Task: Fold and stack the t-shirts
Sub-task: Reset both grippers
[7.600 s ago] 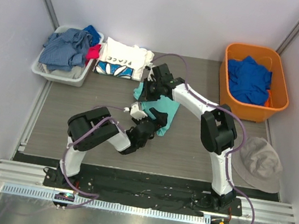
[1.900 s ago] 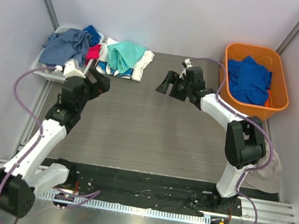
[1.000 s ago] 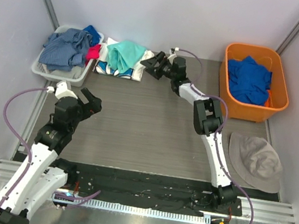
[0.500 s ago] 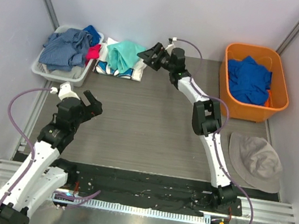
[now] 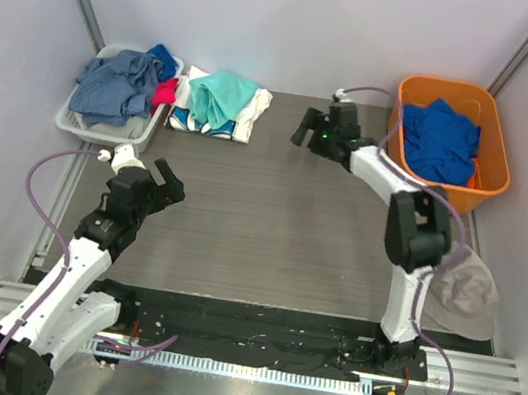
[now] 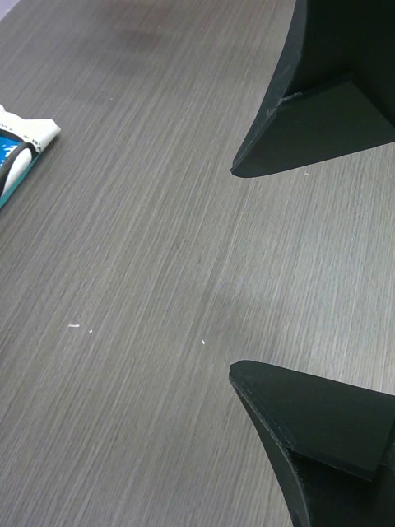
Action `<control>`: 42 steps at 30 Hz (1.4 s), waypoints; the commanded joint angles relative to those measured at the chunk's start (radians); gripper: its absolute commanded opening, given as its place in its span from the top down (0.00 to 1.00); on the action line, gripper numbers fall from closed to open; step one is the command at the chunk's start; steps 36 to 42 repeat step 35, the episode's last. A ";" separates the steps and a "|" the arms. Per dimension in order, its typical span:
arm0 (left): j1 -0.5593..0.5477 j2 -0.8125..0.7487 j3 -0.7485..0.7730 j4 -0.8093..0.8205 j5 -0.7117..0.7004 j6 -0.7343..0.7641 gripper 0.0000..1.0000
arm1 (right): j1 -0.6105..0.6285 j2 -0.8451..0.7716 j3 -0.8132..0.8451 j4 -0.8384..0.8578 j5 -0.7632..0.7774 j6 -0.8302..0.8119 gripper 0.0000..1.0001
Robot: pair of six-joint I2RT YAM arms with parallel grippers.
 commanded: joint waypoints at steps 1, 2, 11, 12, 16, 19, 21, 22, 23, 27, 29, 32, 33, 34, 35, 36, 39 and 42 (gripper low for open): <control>-0.008 0.017 0.038 0.059 0.013 0.035 0.00 | 0.001 -0.356 -0.227 -0.043 0.244 -0.143 0.09; -0.008 0.016 0.041 0.057 0.015 0.036 0.00 | 0.003 -0.398 -0.272 -0.053 0.266 -0.150 0.09; -0.029 -0.018 0.035 0.042 0.013 0.058 0.00 | 0.036 -0.995 -0.760 -0.142 0.414 -0.121 0.08; -0.042 -0.026 0.031 0.030 0.004 0.058 0.00 | 0.038 -1.046 -0.791 -0.159 0.421 -0.114 0.08; -0.063 -0.050 0.020 0.000 -0.023 0.055 0.00 | 0.041 -1.237 -0.918 -0.251 0.451 -0.063 0.08; -0.088 -0.081 0.006 -0.015 -0.065 0.053 0.00 | 0.043 -1.347 -0.978 -0.287 0.458 -0.060 0.08; -0.100 -0.096 -0.003 -0.023 -0.092 0.053 0.00 | 0.043 -1.378 -1.001 -0.311 0.474 -0.049 0.08; -0.100 -0.110 -0.005 -0.027 -0.099 0.053 0.00 | 0.044 -1.396 -1.001 -0.313 0.456 -0.043 0.08; -0.102 -0.115 -0.006 -0.032 -0.103 0.052 0.00 | 0.046 -1.400 -1.003 -0.304 0.438 -0.046 0.08; -0.109 -0.139 -0.008 -0.052 -0.135 0.049 0.00 | 0.044 -1.387 -0.987 -0.322 0.471 -0.045 0.08; -0.111 -0.144 -0.006 -0.053 -0.140 0.047 0.00 | 0.046 -1.378 -0.984 -0.322 0.465 -0.045 0.08; -0.114 -0.138 -0.005 -0.055 -0.145 0.047 0.00 | 0.044 -1.374 -0.990 -0.319 0.461 -0.043 0.08; -0.112 -0.135 -0.002 -0.058 -0.148 0.044 0.00 | 0.046 -1.374 -0.992 -0.317 0.459 -0.043 0.08; -0.112 -0.133 0.000 -0.063 -0.151 0.046 0.00 | 0.044 -1.375 -0.993 -0.317 0.459 -0.045 0.08; -0.114 -0.135 0.000 -0.063 -0.155 0.044 0.00 | 0.046 -1.374 -0.992 -0.316 0.456 -0.045 0.08; -0.114 -0.135 0.000 -0.063 -0.155 0.044 0.00 | 0.046 -1.374 -0.992 -0.316 0.456 -0.045 0.08; -0.114 -0.135 0.000 -0.063 -0.155 0.044 0.00 | 0.046 -1.374 -0.992 -0.316 0.456 -0.045 0.08; -0.114 -0.135 0.000 -0.063 -0.155 0.044 0.00 | 0.046 -1.374 -0.992 -0.316 0.456 -0.045 0.08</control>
